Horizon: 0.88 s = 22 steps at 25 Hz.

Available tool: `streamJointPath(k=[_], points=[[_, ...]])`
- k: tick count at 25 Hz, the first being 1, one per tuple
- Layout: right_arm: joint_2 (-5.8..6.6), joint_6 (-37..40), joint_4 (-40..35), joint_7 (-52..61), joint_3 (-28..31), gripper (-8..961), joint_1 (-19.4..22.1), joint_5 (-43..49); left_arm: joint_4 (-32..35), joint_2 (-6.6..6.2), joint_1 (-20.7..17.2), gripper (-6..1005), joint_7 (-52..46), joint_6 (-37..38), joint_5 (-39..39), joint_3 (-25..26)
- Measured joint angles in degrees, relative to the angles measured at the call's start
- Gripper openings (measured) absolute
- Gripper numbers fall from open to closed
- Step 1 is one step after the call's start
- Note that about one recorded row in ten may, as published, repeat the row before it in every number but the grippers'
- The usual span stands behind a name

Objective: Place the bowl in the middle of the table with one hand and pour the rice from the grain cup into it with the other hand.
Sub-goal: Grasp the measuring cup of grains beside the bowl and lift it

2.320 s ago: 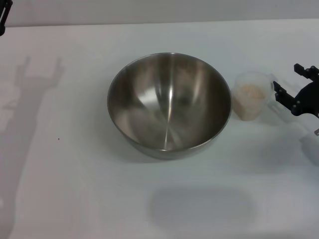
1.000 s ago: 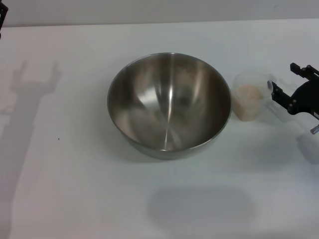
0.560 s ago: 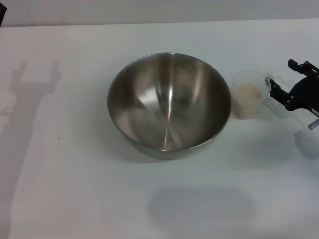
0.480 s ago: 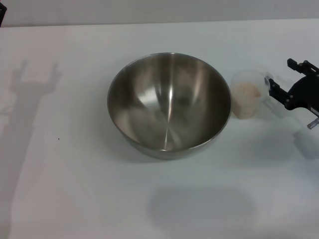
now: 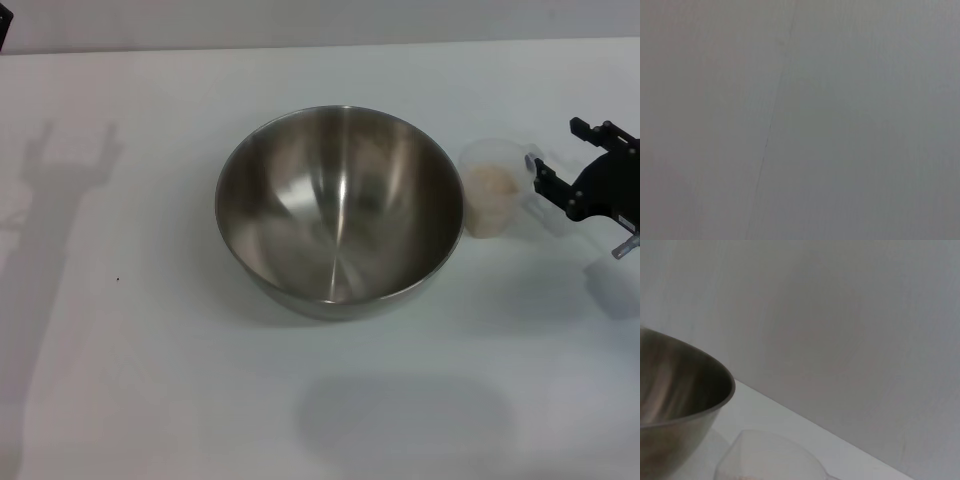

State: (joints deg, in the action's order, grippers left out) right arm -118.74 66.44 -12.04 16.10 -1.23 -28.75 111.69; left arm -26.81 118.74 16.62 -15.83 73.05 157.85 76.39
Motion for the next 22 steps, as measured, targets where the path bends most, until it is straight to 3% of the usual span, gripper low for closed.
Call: streamJointPath(k=[17,22], points=[[-0.09,0.0,0.93,-0.58,-0.09,622,-0.59,0.24,0.01,0.0,0.06,862,0.0,-0.02,-0.01,0.16],[-0.09,-1.82,2.85,-3.6,-0.08,426,-1.05,0.12,0.01,-0.04,-0.04,862,0.0,0.01,-0.01,0.15]])
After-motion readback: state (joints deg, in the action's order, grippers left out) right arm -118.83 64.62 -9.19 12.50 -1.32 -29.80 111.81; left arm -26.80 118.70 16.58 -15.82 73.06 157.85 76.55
